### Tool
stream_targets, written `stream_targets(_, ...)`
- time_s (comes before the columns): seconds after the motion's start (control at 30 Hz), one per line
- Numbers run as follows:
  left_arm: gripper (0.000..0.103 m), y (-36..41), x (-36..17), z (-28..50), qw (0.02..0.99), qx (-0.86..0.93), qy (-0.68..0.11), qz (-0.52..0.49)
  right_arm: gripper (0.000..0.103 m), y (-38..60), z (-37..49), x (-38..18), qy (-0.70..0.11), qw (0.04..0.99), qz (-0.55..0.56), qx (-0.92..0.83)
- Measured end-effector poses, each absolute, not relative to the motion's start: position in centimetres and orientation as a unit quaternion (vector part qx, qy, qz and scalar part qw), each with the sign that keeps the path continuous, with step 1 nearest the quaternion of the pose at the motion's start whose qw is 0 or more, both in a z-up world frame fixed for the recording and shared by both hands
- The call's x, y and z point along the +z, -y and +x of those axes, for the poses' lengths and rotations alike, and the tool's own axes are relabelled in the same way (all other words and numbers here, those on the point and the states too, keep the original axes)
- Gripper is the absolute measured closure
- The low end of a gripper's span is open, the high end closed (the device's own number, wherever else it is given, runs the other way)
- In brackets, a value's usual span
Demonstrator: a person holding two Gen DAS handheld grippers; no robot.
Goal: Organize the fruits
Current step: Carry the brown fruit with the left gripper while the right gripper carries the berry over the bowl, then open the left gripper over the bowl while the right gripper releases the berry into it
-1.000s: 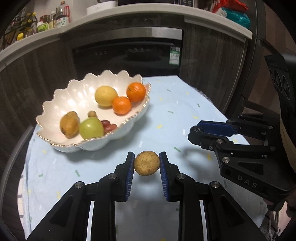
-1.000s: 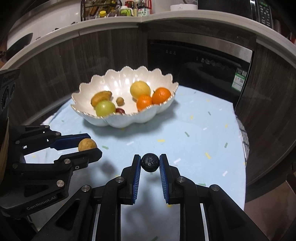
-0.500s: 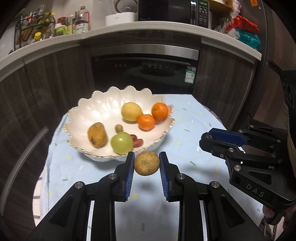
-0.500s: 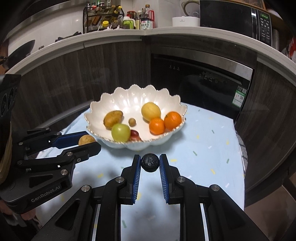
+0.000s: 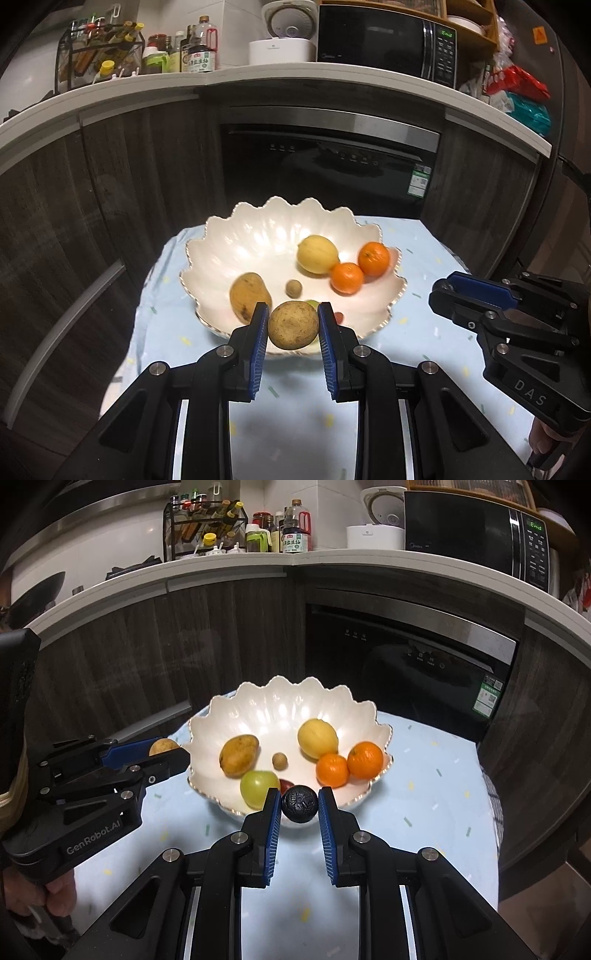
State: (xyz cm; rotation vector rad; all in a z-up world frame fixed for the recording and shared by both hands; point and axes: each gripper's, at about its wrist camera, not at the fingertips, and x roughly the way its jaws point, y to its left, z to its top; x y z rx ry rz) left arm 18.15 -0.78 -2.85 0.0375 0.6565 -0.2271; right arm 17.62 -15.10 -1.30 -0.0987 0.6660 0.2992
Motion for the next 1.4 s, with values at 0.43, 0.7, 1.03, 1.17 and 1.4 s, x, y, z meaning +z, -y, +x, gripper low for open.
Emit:
stream_targets(0.43, 0.076, -0.8, -4.0, 22.7, 0.935, -0.112, -0.336, 0.009, 0.081, 13.9, 21.8, -2.0, -0.340, 0.930, -0.040, 0.132)
stream_targets(0.7, 0.076, -0.8, -6.1, 24.7, 0.925, -0.113, -0.363, 0.005, 0.081, 14.0, 24.2, -4.0, -0.365, 0.922, -0.035, 0.124)
stream_targets(1.03, 0.060, -0.9, -7.3, 25.5, 0.917, -0.111, -0.384, 0.002, 0.080, 13.7, 25.5, -5.2, -0.382, 0.917, -0.039, 0.111)
stream_targets(1.17, 0.054, -1.1, -7.1, 25.3, 0.918, -0.105, -0.383, 0.004, 0.066, 13.7, 25.5, -5.0, -0.382, 0.918, -0.039, 0.101)
stream_targets(1.4, 0.038, -1.7, -5.8, 24.6, 0.924, -0.090, -0.372, 0.005, 0.040, 13.4, 24.4, -3.9, -0.367, 0.925, -0.047, 0.087)
